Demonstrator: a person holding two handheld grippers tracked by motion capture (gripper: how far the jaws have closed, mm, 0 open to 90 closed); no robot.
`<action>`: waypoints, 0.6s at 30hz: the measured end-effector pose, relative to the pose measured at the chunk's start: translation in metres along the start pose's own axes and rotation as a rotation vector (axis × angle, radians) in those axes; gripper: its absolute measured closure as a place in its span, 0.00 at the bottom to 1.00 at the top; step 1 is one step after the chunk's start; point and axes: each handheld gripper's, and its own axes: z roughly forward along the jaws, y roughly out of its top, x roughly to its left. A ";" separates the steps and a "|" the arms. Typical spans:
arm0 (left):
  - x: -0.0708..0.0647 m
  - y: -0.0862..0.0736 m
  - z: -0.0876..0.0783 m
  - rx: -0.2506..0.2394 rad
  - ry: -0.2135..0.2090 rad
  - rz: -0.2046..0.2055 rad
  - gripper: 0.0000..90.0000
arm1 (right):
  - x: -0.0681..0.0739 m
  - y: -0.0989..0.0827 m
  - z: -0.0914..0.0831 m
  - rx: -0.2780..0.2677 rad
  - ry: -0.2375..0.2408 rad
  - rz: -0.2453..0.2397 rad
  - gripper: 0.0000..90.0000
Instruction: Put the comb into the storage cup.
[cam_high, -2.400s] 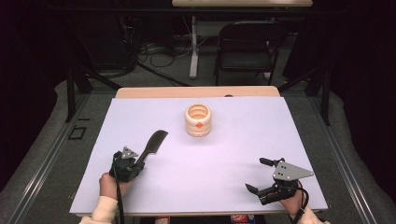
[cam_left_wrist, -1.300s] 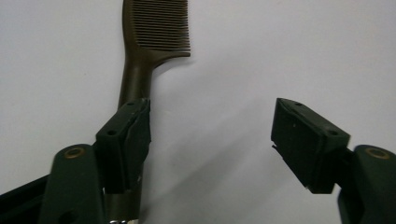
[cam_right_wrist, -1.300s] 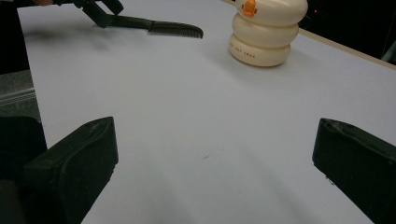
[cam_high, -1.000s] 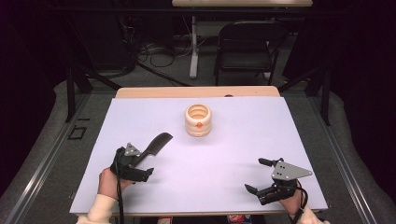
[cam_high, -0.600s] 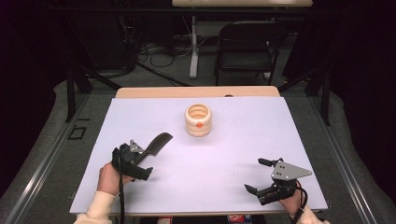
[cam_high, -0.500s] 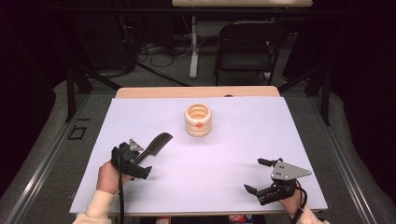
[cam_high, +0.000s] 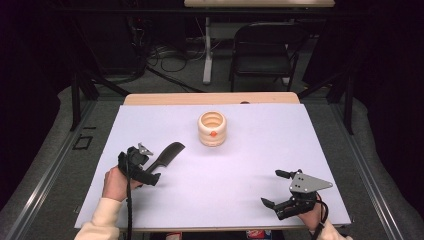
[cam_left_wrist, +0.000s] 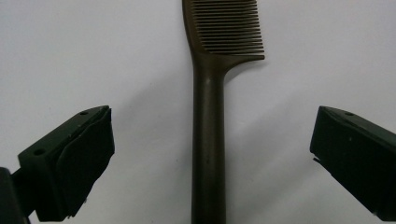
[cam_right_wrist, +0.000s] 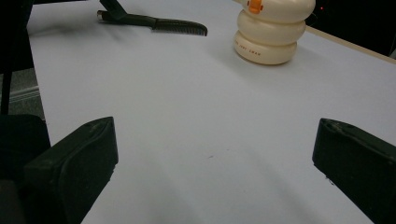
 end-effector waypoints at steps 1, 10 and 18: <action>0.001 0.001 0.001 0.003 -0.001 0.000 0.00 | 0.000 0.000 0.000 0.000 0.001 0.002 0.00; 0.007 0.010 0.004 0.037 -0.001 0.000 0.00 | 0.000 0.000 0.001 0.004 0.005 0.001 0.00; 0.009 0.017 0.011 0.079 -0.002 0.009 0.01 | 0.000 0.000 0.001 0.005 0.006 0.001 0.00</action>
